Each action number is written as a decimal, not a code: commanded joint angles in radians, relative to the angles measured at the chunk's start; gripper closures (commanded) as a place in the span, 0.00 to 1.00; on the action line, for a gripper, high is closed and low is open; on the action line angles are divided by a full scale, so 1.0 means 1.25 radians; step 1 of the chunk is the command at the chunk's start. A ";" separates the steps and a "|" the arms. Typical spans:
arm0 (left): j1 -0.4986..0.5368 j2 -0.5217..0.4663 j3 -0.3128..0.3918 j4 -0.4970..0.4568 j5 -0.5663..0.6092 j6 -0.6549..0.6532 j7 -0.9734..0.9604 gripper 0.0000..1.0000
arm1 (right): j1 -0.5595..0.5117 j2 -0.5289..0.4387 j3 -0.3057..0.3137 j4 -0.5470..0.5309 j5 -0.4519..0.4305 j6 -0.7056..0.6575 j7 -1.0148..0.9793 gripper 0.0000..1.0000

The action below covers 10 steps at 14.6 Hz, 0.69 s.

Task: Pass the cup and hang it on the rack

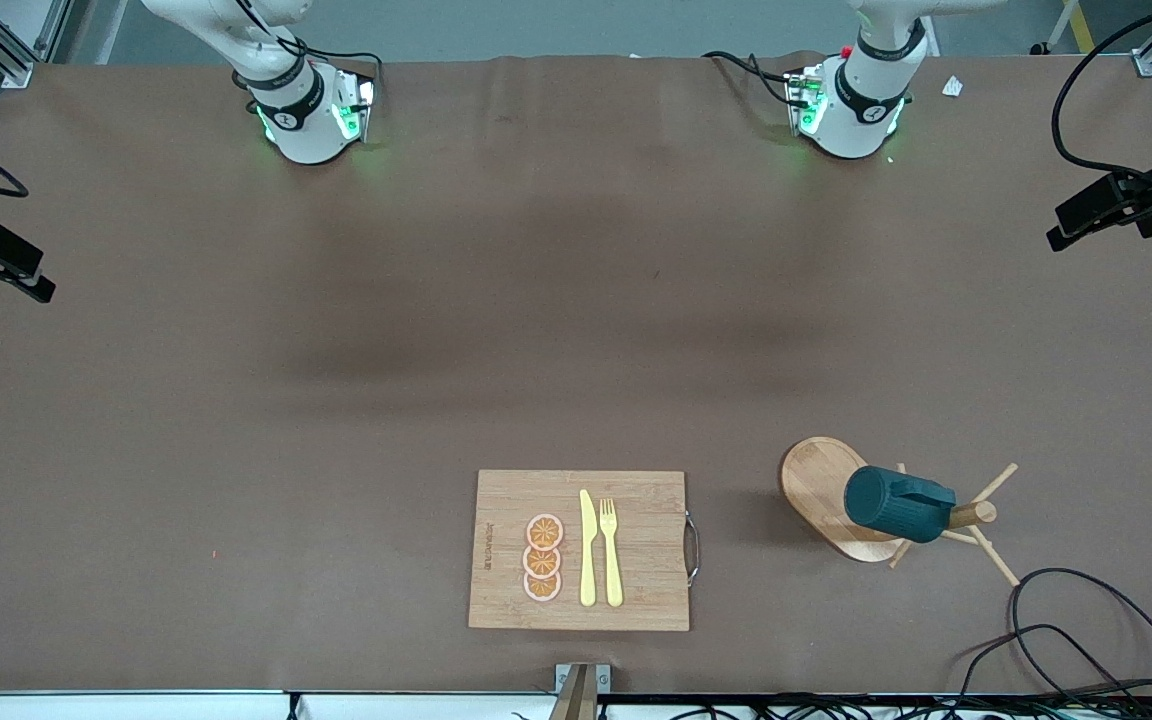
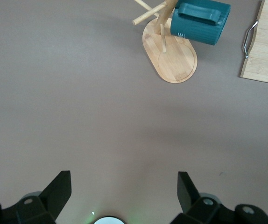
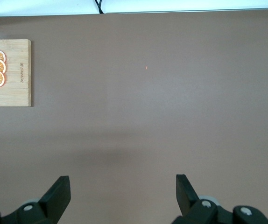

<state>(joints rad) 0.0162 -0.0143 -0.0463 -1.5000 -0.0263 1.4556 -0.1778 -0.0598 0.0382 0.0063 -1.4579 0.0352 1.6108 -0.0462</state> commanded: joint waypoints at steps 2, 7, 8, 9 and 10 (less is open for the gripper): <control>-0.006 0.000 -0.003 0.004 0.004 0.001 0.010 0.00 | -0.012 0.004 0.010 0.009 0.006 -0.005 0.009 0.00; -0.011 0.000 -0.039 -0.004 0.038 0.000 0.010 0.00 | -0.012 0.004 0.008 0.009 0.006 -0.005 0.009 0.00; -0.011 0.000 -0.057 -0.004 0.059 0.000 0.010 0.00 | -0.012 0.004 0.008 0.009 0.006 -0.005 0.009 0.00; -0.011 0.002 -0.065 -0.006 0.065 0.000 0.010 0.00 | -0.012 0.004 0.008 0.009 0.006 -0.005 0.009 0.00; -0.011 0.002 -0.066 -0.009 0.070 0.000 0.010 0.00 | -0.012 0.004 0.010 0.009 0.006 -0.005 0.009 0.00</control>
<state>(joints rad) 0.0015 -0.0090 -0.1156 -1.5032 0.0303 1.4552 -0.1778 -0.0598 0.0382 0.0063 -1.4579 0.0352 1.6108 -0.0462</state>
